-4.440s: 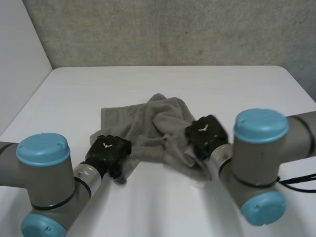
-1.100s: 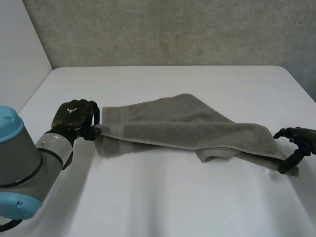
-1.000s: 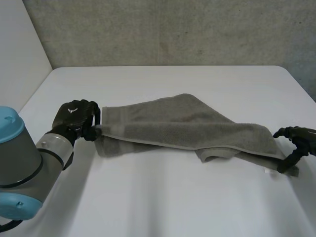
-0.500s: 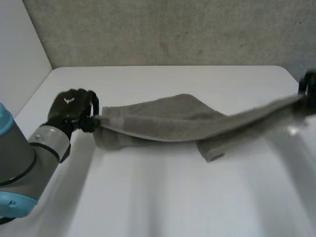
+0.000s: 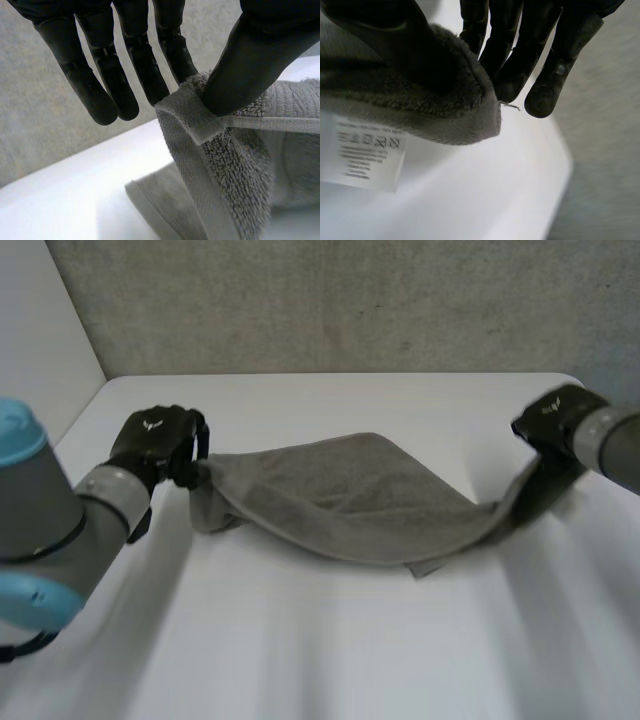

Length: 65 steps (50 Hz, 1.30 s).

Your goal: Fold the towel.

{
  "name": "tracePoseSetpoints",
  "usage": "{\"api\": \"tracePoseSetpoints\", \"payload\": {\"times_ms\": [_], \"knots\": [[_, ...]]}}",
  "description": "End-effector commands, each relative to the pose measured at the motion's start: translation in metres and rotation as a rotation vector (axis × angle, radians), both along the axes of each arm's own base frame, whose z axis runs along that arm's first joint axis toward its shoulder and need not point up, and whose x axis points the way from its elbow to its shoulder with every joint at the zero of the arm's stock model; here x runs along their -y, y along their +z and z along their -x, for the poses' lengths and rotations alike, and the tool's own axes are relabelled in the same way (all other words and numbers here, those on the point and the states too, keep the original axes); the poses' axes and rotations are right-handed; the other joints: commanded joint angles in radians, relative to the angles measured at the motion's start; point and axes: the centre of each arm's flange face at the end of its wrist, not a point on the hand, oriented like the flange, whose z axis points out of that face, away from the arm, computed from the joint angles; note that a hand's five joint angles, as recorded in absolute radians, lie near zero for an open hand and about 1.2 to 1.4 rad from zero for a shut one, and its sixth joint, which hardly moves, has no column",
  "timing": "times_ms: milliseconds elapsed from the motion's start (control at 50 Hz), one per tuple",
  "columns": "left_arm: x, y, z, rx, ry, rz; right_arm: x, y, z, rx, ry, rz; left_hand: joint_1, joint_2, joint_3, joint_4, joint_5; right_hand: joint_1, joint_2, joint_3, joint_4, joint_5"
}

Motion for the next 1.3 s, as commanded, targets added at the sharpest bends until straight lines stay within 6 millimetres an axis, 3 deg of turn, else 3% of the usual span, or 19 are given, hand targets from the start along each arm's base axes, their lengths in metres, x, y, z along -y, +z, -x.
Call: {"api": "tracePoseSetpoints", "payload": {"times_ms": [20, 80, 100, 140, 220, 300, 360, 400, 420, 460, 480, 520, 540, 580, 740, 800, 900, 1160, 1300], "knots": [[0.055, 0.060, 0.019, -0.071, 0.011, 0.206, 0.038, 0.087, -0.040, 0.146, 0.024, 0.586, 0.059, 0.040, 0.021, 0.043, 0.032, 0.077, 0.062, 0.055, 0.061, 0.052], [0.075, 0.108, 0.022, -0.129, 0.044, 0.362, 0.036, 0.141, -0.053, 0.260, 0.038, 0.869, 0.059, 0.040, 0.021, 0.043, 0.032, 0.077, 0.062, 0.055, 0.061, 0.052], [0.075, 0.109, 0.022, -0.129, 0.044, 0.363, 0.036, 0.141, -0.053, 0.261, 0.039, 0.870, 0.059, 0.040, 0.021, 0.043, 0.032, 0.077, 0.062, 0.055, 0.061, 0.052], [0.081, 0.162, 0.020, -0.200, 0.092, 0.521, 0.020, 0.194, -0.058, 0.395, 0.054, 1.134, 0.059, 0.040, 0.021, 0.043, 0.032, 0.077, 0.062, 0.055, 0.061, 0.052], [0.079, 0.212, 0.015, -0.284, 0.134, 0.682, 0.000, 0.236, -0.051, 0.501, 0.059, 1.323, 0.059, 0.040, 0.021, 0.043, 0.032, 0.077, 0.062, 0.055, 0.061, 0.052], [0.074, 0.249, 0.010, -0.374, 0.150, 0.810, 0.005, 0.225, -0.054, 0.456, 0.072, 1.219, 0.059, 0.040, 0.021, 0.043, 0.032, 0.077, 0.062, 0.055, 0.061, 0.052], [0.075, 0.248, 0.010, -0.379, 0.145, 0.810, 0.014, 0.205, -0.058, 0.419, 0.083, 1.112, 0.059, 0.040, 0.021, 0.043, 0.032, 0.077, 0.062, 0.055, 0.061, 0.052], [0.081, 0.233, 0.010, -0.358, 0.146, 0.766, 0.028, 0.162, -0.066, 0.334, 0.111, 0.884, 0.059, 0.040, 0.021, 0.043, 0.032, 0.077, 0.062, 0.055, 0.061, 0.052], [0.081, 0.233, 0.010, -0.358, 0.146, 0.766, 0.028, 0.162, -0.066, 0.333, 0.111, 0.883, 0.059, 0.040, 0.021, 0.043, 0.032, 0.077, 0.062, 0.055, 0.061, 0.052], [0.092, 0.189, 0.009, -0.292, 0.154, 0.638, 0.035, 0.114, -0.070, 0.217, 0.120, 0.652, 0.059, 0.040, 0.021, 0.043, 0.032, 0.077, 0.062, 0.055, 0.061, 0.052], [0.092, 0.188, 0.009, -0.292, 0.154, 0.637, 0.035, 0.113, -0.070, 0.216, 0.120, 0.651, 0.059, 0.040, 0.021, 0.043, 0.032, 0.077, 0.062, 0.055, 0.061, 0.052], [0.093, 0.132, 0.009, -0.213, 0.114, 0.485, 0.036, 0.064, -0.071, 0.060, 0.132, 0.450, 0.059, 0.040, 0.021, 0.043, 0.032, 0.077, 0.062, 0.055, 0.061, 0.052], [0.093, 0.132, 0.009, -0.213, 0.114, 0.484, 0.036, 0.063, -0.071, 0.059, 0.132, 0.449, 0.059, 0.040, 0.021, 0.043, 0.032, 0.077, 0.062, 0.055, 0.061, 0.052], [0.088, 0.072, 0.007, -0.143, 0.045, 0.332, 0.033, 0.023, -0.069, -0.019, 0.152, 0.296, 0.059, 0.040, 0.021, 0.043, 0.032, 0.077, 0.062, 0.055, 0.061, 0.052], [0.061, -0.034, -0.001, 0.066, -0.009, 0.166, 0.027, -0.061, -0.058, -0.053, 0.140, 0.118, 0.059, 0.040, 0.021, 0.043, 0.032, 0.077, 0.062, 0.055, 0.061, 0.052], [0.054, -0.050, -0.010, 0.166, -0.010, 0.150, 0.020, -0.085, -0.055, -0.078, 0.145, 0.091, 0.059, 0.040, 0.021, 0.043, 0.032, 0.077, 0.062, 0.055, 0.061, 0.052], [0.054, -0.051, -0.031, 0.225, 0.036, 0.137, 0.009, -0.090, -0.050, -0.078, 0.138, 0.083, 0.059, 0.040, 0.021, 0.043, 0.032, 0.077, 0.062, 0.055, 0.061, 0.052], [0.037, -0.003, -0.050, 0.143, 0.079, 0.103, -0.027, -0.023, -0.040, -0.019, 0.135, 0.191, 0.059, 0.040, 0.021, 0.043, 0.032, 0.077, 0.062, 0.055, 0.061, 0.052], [0.012, 0.013, -0.070, 0.076, 0.090, 0.045, -0.038, 0.014, -0.002, -0.022, 0.085, 0.239, 0.059, 0.040, 0.021, 0.043, 0.032, 0.077, 0.062, 0.055, 0.061, 0.052]]}}
